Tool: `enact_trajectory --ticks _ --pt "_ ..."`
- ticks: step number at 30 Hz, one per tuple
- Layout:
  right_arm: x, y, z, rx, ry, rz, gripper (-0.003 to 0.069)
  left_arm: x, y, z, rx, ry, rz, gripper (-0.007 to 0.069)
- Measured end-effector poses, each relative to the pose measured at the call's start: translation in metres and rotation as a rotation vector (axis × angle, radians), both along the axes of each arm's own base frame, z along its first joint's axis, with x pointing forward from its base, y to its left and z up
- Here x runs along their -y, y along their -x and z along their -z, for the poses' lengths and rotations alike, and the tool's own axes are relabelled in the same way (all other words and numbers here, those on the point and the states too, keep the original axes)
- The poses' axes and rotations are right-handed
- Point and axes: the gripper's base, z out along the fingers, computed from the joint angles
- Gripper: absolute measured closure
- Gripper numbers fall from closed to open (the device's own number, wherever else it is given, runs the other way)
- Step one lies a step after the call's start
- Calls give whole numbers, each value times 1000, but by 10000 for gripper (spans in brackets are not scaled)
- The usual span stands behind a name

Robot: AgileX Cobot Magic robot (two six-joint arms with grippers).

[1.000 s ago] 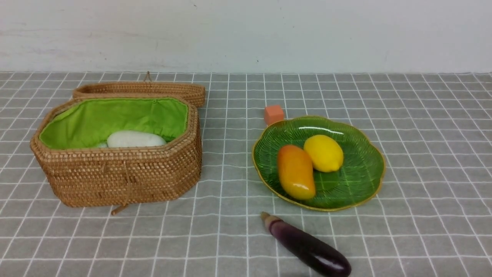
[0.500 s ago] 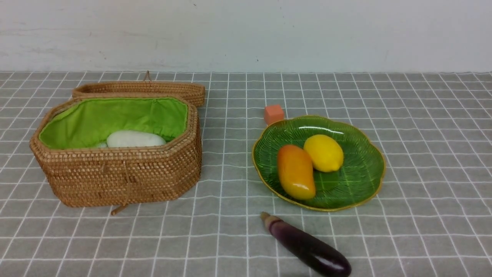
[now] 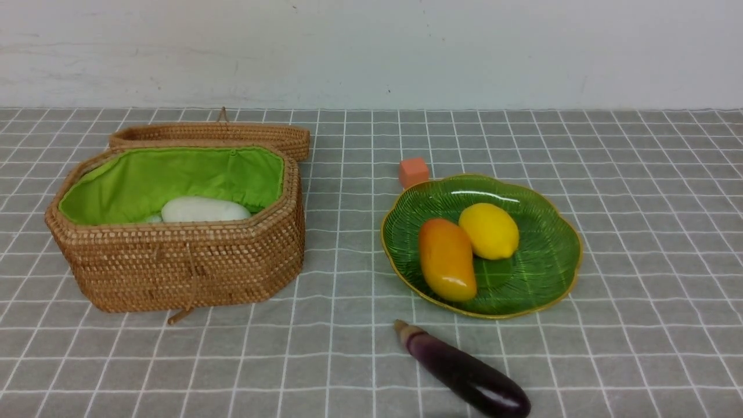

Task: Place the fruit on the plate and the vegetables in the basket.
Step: Grab an eggplant with your right arm and place it in the basket on the left.

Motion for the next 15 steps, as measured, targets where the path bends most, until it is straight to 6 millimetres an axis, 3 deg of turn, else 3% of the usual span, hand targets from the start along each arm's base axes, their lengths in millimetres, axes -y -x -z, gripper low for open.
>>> enact_trajectory --ticks 4,10,15 --pt "0 -3 -8 111 -29 12 419 0 0 0 0 0 0 566" --pt "4 -3 -38 454 -182 52 419 0 0 0 0 0 0 556" --pt "5 -1 -47 503 -320 62 419 0 0 0 0 0 0 553"
